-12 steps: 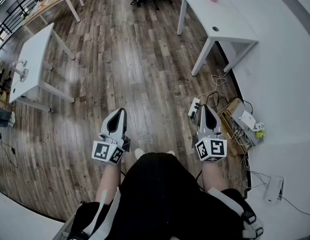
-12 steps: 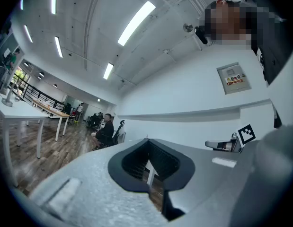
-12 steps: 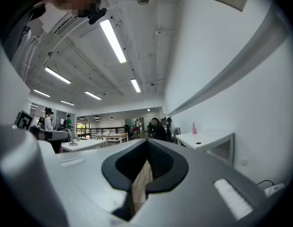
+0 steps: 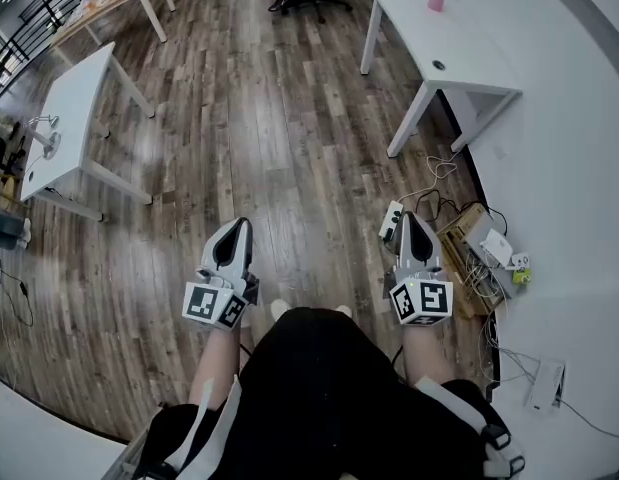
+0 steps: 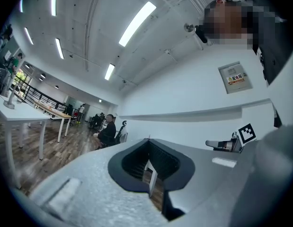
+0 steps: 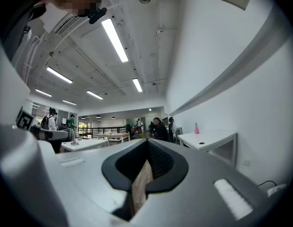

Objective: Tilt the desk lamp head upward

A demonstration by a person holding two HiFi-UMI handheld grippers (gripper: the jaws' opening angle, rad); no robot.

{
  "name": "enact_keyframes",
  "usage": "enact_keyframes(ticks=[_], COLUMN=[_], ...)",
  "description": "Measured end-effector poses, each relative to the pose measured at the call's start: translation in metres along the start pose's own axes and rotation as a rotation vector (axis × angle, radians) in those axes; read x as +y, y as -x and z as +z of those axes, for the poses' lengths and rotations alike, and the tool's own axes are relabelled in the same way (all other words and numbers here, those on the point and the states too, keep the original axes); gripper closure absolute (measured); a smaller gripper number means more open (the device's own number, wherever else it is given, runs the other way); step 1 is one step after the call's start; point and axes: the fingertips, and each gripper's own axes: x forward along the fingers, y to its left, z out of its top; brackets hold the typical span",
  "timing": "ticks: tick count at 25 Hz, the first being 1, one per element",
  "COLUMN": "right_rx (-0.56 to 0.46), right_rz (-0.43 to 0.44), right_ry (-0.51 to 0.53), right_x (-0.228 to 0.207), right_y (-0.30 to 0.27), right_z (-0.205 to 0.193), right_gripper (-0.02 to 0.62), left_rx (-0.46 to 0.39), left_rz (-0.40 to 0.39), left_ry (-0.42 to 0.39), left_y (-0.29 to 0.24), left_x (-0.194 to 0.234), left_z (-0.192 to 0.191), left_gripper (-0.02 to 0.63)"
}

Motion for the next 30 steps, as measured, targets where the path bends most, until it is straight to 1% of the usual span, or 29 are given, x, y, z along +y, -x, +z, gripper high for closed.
enact_keyframes(ticks=[3, 7, 9, 13, 15, 19, 25, 30], right_rx=[-0.002, 0.008, 0.011, 0.022, 0.028, 0.029, 0.018, 0.015], right_rz=[0.017, 0.081, 0.115, 0.174, 0.212, 0.314, 0.452, 0.553], right_ry=[-0.011, -0.001, 0.013, 0.004, -0.002, 0.004, 0.01, 0.012], right_x=[0.0, 0.011, 0.021, 0.043, 0.057, 0.097, 0.169, 0.234], right_y=[-0.002, -0.01, -0.018, -0.036, -0.045, -0.07, -0.103, -0.128], right_z=[0.0, -0.002, -0.003, -0.006, -0.009, -0.009, -0.009, -0.009], right_gripper=[0.595, 0.594, 0.594, 0.592, 0.593, 0.593, 0.594, 0.594], left_rx=[0.001, -0.003, -0.008, -0.012, -0.016, -0.049, -0.087, -0.108], left_rz=[-0.003, 0.002, 0.012, 0.049, 0.085, 0.182, 0.305, 0.434], left_ry=[-0.003, -0.014, -0.022, -0.027, -0.035, -0.05, -0.053, -0.078], left_y=[-0.003, -0.006, -0.004, 0.006, 0.018, 0.047, 0.096, 0.149], left_x=[0.0, 0.002, 0.009, 0.026, 0.035, 0.064, 0.109, 0.152], left_z=[0.0, 0.001, 0.003, 0.012, 0.015, 0.026, 0.035, 0.046], left_gripper=[0.607, 0.607, 0.607, 0.607, 0.607, 0.607, 0.607, 0.607])
